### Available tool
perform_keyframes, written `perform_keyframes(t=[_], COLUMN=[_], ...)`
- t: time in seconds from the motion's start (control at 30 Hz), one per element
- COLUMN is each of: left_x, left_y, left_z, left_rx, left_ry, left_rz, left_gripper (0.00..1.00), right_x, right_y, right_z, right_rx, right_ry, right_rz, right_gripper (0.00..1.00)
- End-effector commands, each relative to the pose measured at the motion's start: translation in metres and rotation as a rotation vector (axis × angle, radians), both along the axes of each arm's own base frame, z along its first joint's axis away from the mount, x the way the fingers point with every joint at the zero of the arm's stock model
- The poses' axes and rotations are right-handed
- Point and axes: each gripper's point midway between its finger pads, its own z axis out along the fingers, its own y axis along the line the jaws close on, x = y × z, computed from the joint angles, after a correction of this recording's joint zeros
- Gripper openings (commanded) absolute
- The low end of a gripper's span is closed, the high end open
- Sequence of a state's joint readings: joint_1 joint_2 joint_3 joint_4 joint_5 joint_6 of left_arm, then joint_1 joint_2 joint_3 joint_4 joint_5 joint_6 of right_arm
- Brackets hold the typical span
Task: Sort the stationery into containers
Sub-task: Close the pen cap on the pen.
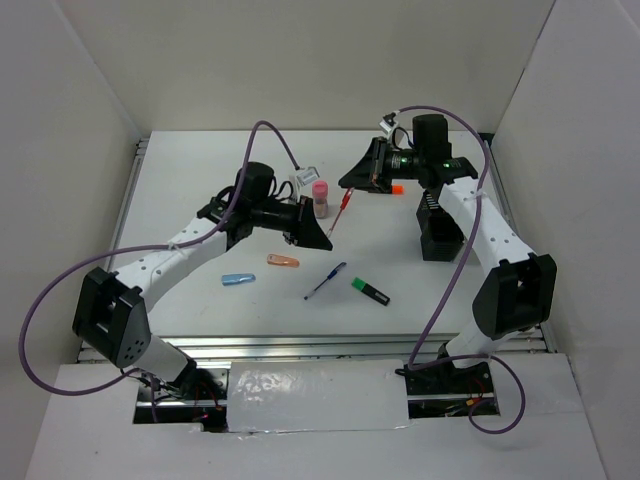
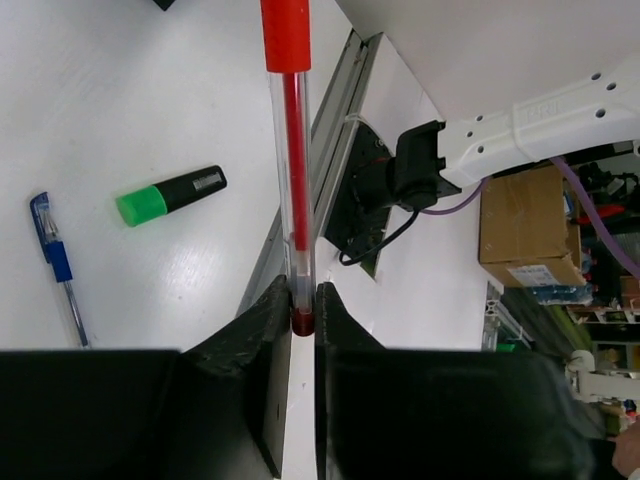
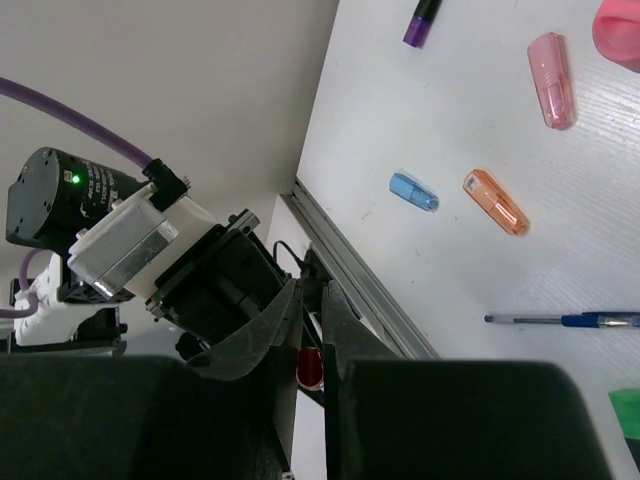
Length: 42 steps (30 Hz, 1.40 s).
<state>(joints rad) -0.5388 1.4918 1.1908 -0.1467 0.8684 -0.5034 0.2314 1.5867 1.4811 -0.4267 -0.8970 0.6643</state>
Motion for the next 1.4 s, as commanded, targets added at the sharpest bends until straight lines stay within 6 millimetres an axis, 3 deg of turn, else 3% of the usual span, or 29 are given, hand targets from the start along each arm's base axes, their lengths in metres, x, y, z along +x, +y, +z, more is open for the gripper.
perform_keyframes(t=[0.0, 0.1, 0.37, 0.7, 1.0, 1.37], left_x=[0.002, 0.003, 0.013, 0.037, 0.045, 0.056], left_y=[-0.009, -0.009, -0.011, 0.002, 0.001, 0.0], left_z=[0.023, 0.025, 0.032, 0.053, 0.071, 0.075], left_rx=[-0.068, -0.075, -0.104, -0.178, -0.223, -0.217], left_ry=[-0.06, -0.053, -0.057, -0.076, -0.12, -0.168], left_rz=[-0.029, -0.02, 0.035, 0.166, 0.193, 0.215], left_gripper=[0.12, 0.0, 0.0, 0.0, 0.0, 0.0], right_x=[-0.006, -0.01, -0.021, -0.027, -0.028, -0.037], right_y=[0.004, 0.011, 0.031, 0.033, 0.034, 0.039], right_z=[0.017, 0.012, 0.002, -0.007, -0.009, -0.014], right_rx=[0.016, 0.009, -0.022, -0.034, -0.033, -0.025], right_ry=[-0.068, -0.063, -0.059, -0.037, -0.028, -0.004], right_rz=[0.018, 0.031, 0.072, 0.074, 0.073, 0.094], right_gripper=[0.0, 0.0, 0.0, 0.0, 0.0, 0.0])
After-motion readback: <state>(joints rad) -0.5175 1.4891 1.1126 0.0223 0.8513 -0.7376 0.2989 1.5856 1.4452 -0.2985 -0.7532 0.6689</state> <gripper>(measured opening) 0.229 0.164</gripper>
